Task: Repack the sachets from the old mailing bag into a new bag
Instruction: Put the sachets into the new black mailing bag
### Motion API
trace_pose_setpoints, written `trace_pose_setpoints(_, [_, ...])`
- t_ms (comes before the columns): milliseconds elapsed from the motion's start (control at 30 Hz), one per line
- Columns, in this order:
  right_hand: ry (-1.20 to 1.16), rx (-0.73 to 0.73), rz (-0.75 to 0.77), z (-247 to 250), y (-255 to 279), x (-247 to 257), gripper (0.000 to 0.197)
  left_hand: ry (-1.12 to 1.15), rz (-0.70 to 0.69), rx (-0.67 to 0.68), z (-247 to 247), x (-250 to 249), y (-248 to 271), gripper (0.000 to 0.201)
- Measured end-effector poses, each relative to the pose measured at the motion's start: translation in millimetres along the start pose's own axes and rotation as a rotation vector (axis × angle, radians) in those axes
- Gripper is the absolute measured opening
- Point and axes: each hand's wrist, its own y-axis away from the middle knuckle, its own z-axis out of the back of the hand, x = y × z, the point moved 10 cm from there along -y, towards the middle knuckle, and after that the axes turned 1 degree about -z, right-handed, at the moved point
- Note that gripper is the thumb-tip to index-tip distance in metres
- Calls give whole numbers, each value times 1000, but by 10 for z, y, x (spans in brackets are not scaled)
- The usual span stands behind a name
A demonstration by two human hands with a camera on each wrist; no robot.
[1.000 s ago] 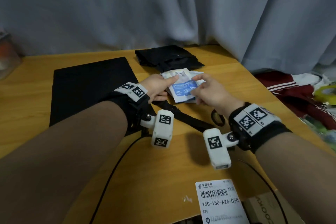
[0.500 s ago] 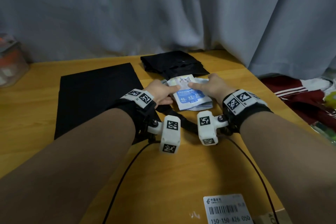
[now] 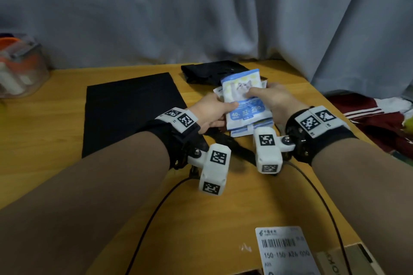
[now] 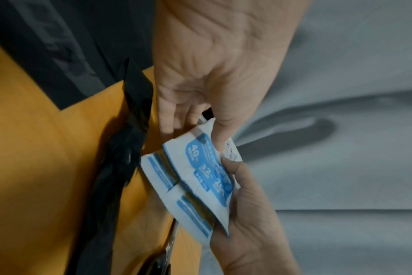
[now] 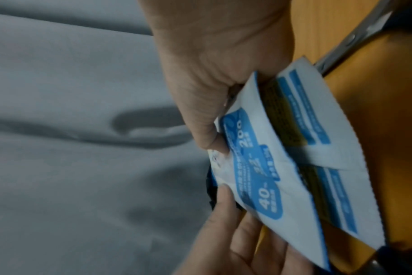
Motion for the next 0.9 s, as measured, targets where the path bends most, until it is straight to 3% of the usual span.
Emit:
trace_pose_setpoints(67, [-7, 2, 21, 89, 112, 50, 13, -13, -25, 6, -18, -44, 52, 27])
trace_pose_setpoints(200, [-23, -30, 101, 277, 283, 159, 12, -122, -49, -7, 71, -116, 225, 59])
trace_pose_setpoints(300, [-65, -195, 249, 504, 467, 297, 37, -207, -111, -30, 196, -198, 429, 62])
trace_pose_setpoints(367, [-156, -211, 319, 539, 643, 358, 45, -227, -172, -42, 284, -254, 583, 66])
trace_pose_setpoints(533, [-310, 55, 424, 27, 1085, 424, 50, -164, -313, 8, 424, -292, 905, 86])
trace_pose_setpoints(700, [-234, 313, 440, -611, 1336, 251, 46, -24, -401, -18, 586, -185, 1174, 74])
trace_pose_setpoints(900, [57, 422, 472, -735, 1289, 17, 66, -370, -482, 44, 450, 24, 1302, 81])
